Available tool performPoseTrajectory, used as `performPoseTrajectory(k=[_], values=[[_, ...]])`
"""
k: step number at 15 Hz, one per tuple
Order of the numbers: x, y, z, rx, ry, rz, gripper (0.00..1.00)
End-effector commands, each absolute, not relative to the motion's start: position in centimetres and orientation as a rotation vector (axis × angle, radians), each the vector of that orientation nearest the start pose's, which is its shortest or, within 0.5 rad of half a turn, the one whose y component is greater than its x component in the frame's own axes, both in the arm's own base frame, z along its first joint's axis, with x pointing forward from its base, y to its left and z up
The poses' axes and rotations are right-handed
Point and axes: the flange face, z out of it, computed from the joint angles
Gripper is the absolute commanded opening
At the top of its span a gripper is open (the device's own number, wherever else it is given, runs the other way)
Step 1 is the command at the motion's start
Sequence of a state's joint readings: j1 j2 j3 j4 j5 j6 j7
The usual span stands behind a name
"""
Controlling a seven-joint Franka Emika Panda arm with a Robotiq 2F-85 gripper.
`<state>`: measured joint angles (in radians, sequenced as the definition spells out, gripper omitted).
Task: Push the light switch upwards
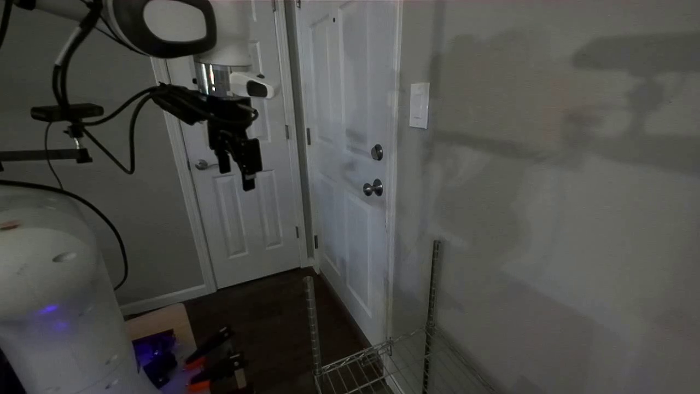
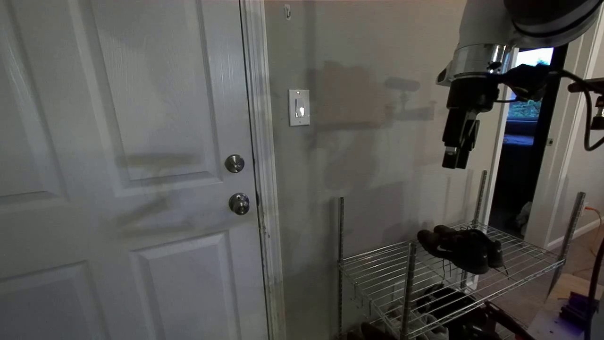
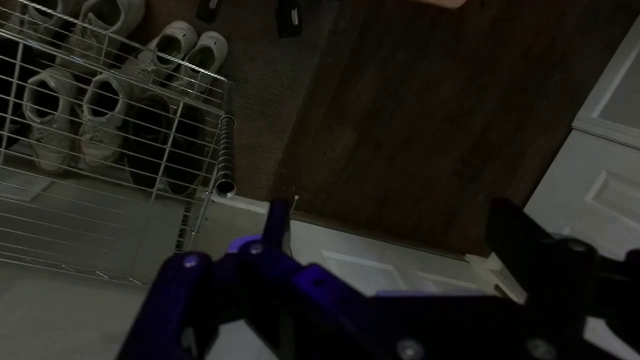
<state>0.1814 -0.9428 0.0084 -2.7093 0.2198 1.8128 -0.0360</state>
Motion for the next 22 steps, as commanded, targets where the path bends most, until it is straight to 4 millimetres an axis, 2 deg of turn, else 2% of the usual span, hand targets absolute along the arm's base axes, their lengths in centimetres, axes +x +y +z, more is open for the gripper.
performPoseTrajectory(k=[1,2,4,9,13,17,22], values=[[28.4,6.7,49.0,-2.924,-0.239,-0.056,1.00],[29.2,6.9,49.3,-2.943,-0.250,-0.062,0.75],[30.9,7.7,49.9,-2.968,-0.285,-0.088,0.68],[35.8,9.7,51.4,-3.039,-0.363,-0.190,0.34],[38.7,10.4,52.7,-3.123,-0.422,-0.287,0.09],[41.4,10.6,54.3,-3.207,-0.499,-0.481,0.01],[44.5,10.9,55.2,-3.270,-0.577,-0.691,0.06]])
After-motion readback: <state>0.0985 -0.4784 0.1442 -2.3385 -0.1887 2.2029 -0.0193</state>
